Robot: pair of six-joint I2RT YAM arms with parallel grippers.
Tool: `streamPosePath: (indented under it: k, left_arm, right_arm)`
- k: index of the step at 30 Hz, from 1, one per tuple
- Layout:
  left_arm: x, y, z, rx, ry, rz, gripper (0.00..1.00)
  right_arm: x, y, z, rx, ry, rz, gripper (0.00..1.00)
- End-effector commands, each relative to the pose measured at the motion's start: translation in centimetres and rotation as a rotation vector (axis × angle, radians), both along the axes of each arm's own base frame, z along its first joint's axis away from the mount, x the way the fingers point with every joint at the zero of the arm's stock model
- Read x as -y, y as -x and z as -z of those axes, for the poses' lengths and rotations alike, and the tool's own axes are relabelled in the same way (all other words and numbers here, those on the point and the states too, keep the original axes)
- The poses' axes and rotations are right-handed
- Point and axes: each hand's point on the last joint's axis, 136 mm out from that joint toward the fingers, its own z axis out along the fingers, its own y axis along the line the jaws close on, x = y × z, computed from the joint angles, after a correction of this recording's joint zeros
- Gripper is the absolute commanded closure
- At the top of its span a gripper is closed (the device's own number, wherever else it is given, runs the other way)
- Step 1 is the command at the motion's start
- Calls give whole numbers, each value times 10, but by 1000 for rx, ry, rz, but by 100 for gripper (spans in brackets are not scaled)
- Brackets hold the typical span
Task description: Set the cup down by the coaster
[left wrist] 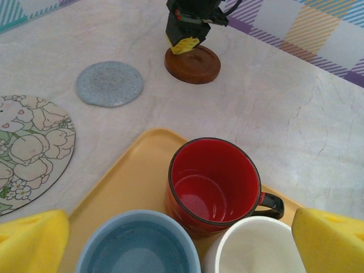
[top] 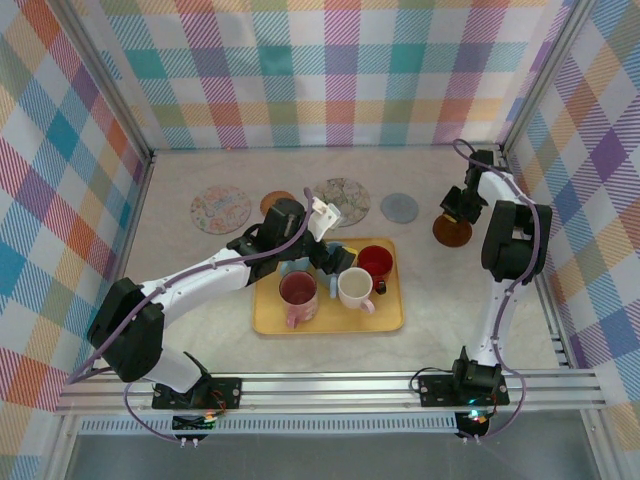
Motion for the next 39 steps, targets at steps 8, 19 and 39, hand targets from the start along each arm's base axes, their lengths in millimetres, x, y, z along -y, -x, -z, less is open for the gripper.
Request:
streamPosePath:
  k: [8, 19, 39]
  left_arm:
    - [8, -6, -19, 46, 55, -21, 0]
    - [12, -4, -12, 25, 49, -8, 0]
    - [16, -3, -9, 10, 42, 11, 0]
  right_arm:
    - [7, 22, -37, 18, 97, -76, 100]
    - [6, 42, -11, -70, 96, -106, 100]
    - [4, 23, 19, -112, 62, -107, 100]
